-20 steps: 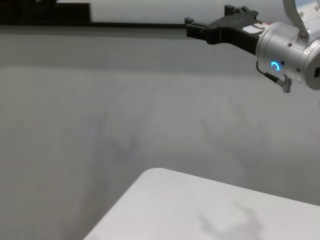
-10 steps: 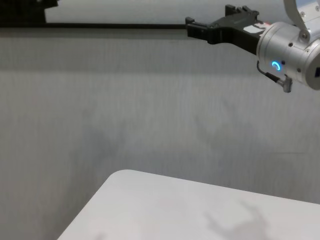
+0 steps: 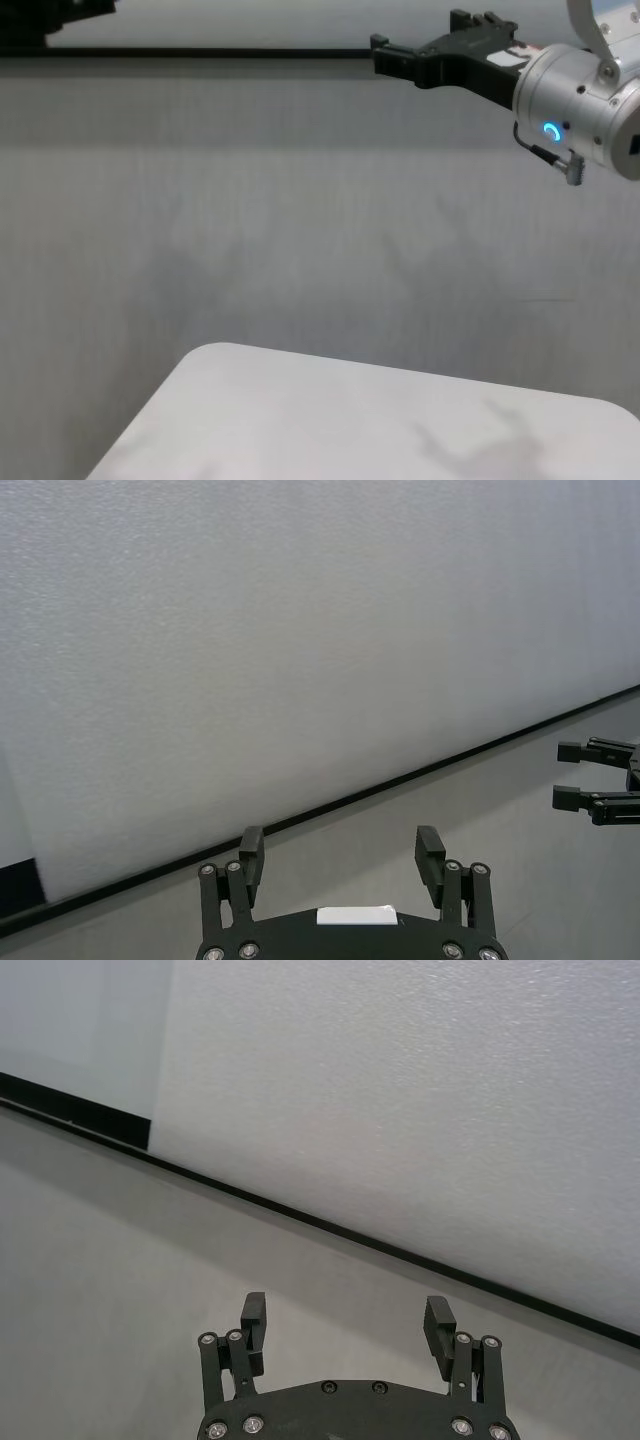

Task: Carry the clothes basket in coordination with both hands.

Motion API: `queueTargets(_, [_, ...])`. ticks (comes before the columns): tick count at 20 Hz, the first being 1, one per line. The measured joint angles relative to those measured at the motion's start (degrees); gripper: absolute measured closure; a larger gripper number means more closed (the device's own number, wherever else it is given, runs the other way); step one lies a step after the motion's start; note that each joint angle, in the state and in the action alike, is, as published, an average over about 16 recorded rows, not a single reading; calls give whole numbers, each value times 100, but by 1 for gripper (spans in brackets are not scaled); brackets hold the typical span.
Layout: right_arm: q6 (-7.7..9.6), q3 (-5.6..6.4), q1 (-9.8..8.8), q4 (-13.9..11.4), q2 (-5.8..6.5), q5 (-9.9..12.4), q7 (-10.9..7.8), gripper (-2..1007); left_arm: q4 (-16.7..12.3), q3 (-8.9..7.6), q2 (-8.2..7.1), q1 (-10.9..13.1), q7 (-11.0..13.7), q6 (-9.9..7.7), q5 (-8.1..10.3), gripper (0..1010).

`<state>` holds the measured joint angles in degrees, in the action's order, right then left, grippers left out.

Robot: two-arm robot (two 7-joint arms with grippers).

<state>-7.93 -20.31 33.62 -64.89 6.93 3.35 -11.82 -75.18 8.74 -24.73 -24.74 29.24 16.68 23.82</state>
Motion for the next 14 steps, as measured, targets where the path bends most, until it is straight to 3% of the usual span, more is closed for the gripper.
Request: queueTargets(14, [0, 0, 0, 0, 0, 0, 0, 4, 0, 0, 0, 0, 0, 0, 0, 8])
